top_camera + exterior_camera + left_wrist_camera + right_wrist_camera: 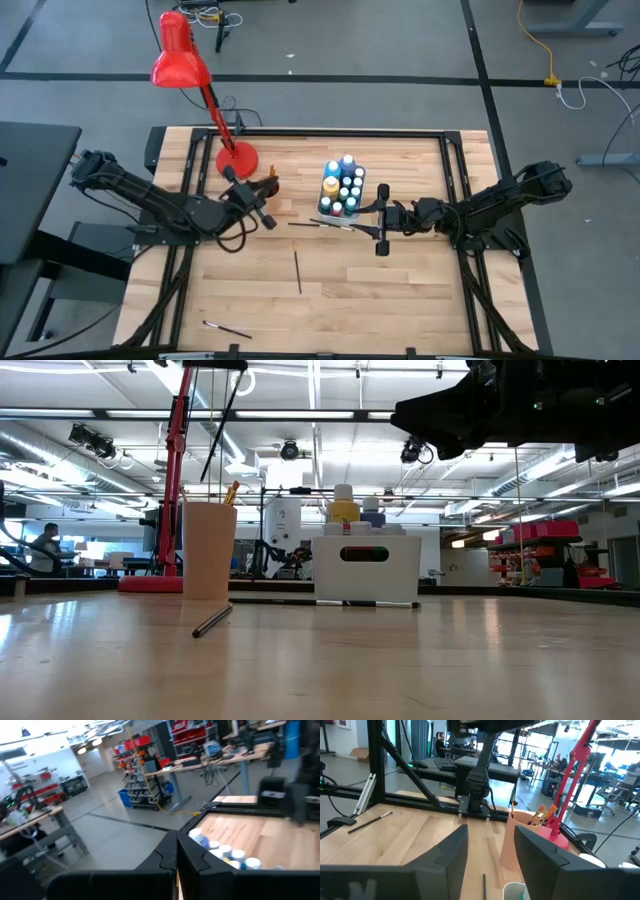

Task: Pick & Place Paint Supplies
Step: Put the yellow paint brush into the orange cup

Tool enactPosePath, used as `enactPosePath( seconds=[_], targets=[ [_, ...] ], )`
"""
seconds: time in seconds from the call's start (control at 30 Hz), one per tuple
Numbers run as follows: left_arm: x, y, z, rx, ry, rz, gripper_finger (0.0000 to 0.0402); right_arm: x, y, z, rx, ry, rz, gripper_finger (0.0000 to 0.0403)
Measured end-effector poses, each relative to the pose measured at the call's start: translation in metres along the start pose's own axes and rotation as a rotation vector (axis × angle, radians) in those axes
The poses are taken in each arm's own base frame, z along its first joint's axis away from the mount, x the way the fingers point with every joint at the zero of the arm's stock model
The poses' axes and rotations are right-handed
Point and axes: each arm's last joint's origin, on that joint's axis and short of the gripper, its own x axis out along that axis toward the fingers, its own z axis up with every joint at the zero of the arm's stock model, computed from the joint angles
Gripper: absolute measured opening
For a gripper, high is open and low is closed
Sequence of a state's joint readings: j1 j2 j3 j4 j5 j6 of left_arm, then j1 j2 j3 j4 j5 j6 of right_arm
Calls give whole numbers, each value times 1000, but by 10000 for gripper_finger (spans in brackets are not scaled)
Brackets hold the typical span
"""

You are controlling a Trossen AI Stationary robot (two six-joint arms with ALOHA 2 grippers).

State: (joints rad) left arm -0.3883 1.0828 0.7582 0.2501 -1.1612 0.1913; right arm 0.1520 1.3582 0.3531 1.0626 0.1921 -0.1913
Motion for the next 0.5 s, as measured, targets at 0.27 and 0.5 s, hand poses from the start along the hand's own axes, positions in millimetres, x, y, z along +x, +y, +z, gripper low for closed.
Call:
enactPosePath(
  seconds=[0.27, 0.5],
  targets=[
    [21, 8, -39, -74, 68, 55, 1, 0, 0, 0, 0, 0, 0, 165],
    [19, 6, -75, -153, 118, 40, 5, 0, 0, 0, 0, 2, 0, 165]
  ],
)
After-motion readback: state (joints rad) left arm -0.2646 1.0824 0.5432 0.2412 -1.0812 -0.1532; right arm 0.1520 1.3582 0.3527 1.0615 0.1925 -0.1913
